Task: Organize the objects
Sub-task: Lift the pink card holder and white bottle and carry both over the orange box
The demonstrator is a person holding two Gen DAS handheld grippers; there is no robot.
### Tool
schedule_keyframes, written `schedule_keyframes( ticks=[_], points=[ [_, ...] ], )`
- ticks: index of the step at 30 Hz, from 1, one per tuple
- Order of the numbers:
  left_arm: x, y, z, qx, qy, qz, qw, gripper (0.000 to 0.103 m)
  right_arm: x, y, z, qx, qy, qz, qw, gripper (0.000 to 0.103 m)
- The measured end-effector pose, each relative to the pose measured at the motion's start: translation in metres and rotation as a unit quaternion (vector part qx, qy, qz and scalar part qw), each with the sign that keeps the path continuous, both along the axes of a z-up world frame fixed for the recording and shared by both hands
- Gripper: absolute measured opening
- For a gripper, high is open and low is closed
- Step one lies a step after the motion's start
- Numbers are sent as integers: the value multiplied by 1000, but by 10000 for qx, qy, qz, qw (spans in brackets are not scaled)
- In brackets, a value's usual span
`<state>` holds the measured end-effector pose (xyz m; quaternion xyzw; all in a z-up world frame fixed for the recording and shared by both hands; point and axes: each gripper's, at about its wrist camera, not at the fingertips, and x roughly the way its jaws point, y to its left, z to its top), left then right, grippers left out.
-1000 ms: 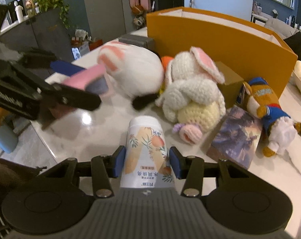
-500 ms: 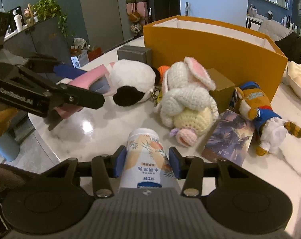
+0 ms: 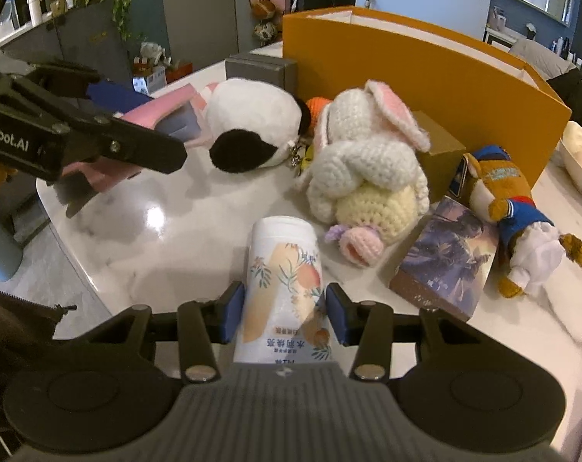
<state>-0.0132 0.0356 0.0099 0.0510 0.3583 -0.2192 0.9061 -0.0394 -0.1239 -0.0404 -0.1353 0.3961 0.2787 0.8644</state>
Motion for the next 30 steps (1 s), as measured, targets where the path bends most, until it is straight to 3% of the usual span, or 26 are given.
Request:
schedule_keyframes(
  ticks=[4, 15, 23, 30],
  points=[
    [-1, -1, -1, 8, -5, -18, 10000, 89, 2, 7, -3, -187, -34, 67, 9998, 52],
    [0, -1, 1, 75, -16, 34, 10000, 89, -3, 4, 8, 94, -89, 102, 9999, 47],
    [9, -5, 14, 93, -148, 48, 9998, 89, -1, -19, 44, 532, -217, -116, 9983, 47],
    [37, -19, 60, 178, -671, -84, 9976, 89, 33, -48, 103, 853, -697, -428, 9930, 47]
  ],
)
